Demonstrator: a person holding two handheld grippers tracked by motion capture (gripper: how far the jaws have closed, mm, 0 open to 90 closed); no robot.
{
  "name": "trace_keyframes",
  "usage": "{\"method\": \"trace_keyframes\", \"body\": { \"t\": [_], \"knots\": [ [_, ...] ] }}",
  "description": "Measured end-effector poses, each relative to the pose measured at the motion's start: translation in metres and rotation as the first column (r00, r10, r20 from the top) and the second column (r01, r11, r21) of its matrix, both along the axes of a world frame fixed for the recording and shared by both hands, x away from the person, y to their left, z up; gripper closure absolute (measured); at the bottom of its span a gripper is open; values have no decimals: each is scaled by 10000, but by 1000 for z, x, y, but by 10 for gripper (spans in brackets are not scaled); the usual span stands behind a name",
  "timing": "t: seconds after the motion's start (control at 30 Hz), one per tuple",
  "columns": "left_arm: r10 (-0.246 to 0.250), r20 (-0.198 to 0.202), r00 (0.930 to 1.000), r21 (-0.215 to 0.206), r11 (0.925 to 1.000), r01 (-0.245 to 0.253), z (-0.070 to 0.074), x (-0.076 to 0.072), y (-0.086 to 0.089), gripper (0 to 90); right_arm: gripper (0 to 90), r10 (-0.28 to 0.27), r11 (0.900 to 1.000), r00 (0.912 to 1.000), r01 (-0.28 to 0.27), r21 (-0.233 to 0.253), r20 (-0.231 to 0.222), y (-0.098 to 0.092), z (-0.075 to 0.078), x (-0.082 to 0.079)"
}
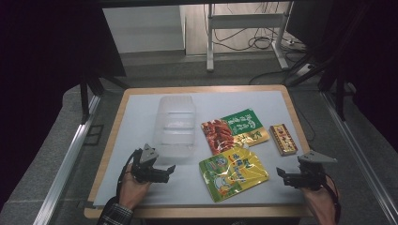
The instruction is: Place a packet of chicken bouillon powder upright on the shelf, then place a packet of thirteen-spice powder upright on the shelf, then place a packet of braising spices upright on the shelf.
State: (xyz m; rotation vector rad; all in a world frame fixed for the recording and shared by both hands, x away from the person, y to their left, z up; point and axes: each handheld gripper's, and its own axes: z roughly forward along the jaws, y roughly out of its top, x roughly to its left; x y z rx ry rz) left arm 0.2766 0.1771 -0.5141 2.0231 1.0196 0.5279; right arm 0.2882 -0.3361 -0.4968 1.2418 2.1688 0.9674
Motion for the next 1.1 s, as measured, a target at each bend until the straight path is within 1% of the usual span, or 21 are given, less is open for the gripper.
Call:
{"method": "trace_keyframes", "body": {
  "t": [0.13, 0.2, 0.27, 0.37, 0.4, 0.43, 0.47, 0.5, 0.6, 0.93, 1.0, 1.1],
  "knots": [
    [20, 144, 9999, -175, 9998, -18, 0, 0, 2, 0, 48, 118, 9999, 9999, -117, 96, -75, 0, -1, 2],
    [-18, 126, 9999, -298, 9996, 21, 0, -1, 3, 0, 46, 191, 9998, 9998, -191, -40, -44, 1, -1, 1],
    [-163, 163, 9997, -380, 9991, 169, 0, -3, 2, 0, 43, 279, 9996, 9996, -279, -78, -88, 3, -2, 2],
    [-374, 313, 9988, -324, 9987, 384, 1, -6, -1, 0, 41, 357, 9992, 9993, -359, -163, -127, 4, -3, 3],
    [-544, 397, 9977, -225, 9982, 553, 1, -7, -3, 0, 41, 371, 9992, 9992, -373, -150, -138, 4, -3, 3],
    [-544, 397, 9977, -225, 9982, 553, 1, -7, -3, 0, 41, 403, 9991, 9991, -405, -134, -154, 4, -3, 3],
    [-704, 496, 9963, 15, 9975, 704, 0, -8, -6, 0, 40, 398, 9991, 9991, -400, -138, -154, 4, -3, 3],
    [-773, 544, 9955, 128, 9970, 767, -1, -8, -8, 0, 40, 417, 9990, 9990, -419, -136, -144, 4, -3, 3],
    [-849, 572, 9947, 220, 9962, 838, -1, -8, -9, 0, 39, 443, 9990, 9989, -444, -105, -136, 5, -3, 3],
    [-954, 413, 9946, 218, 9953, 945, -1, -9, -13, 0, 37, 514, 9987, 9986, -515, -29, -126, 5, -3, 4],
    [-951, 217, 9952, 190, 9953, 947, -2, -8, -15, 0, 37, 523, 9986, 9986, -524, -51, -78, 5, -2, 4],
    [-994, 128, 9950, 135, 9950, 993, -1, -9, -16, 0, 37, 512, 9986, 9987, -513, -84, -83, 5, -3, 4]
  ]
}}
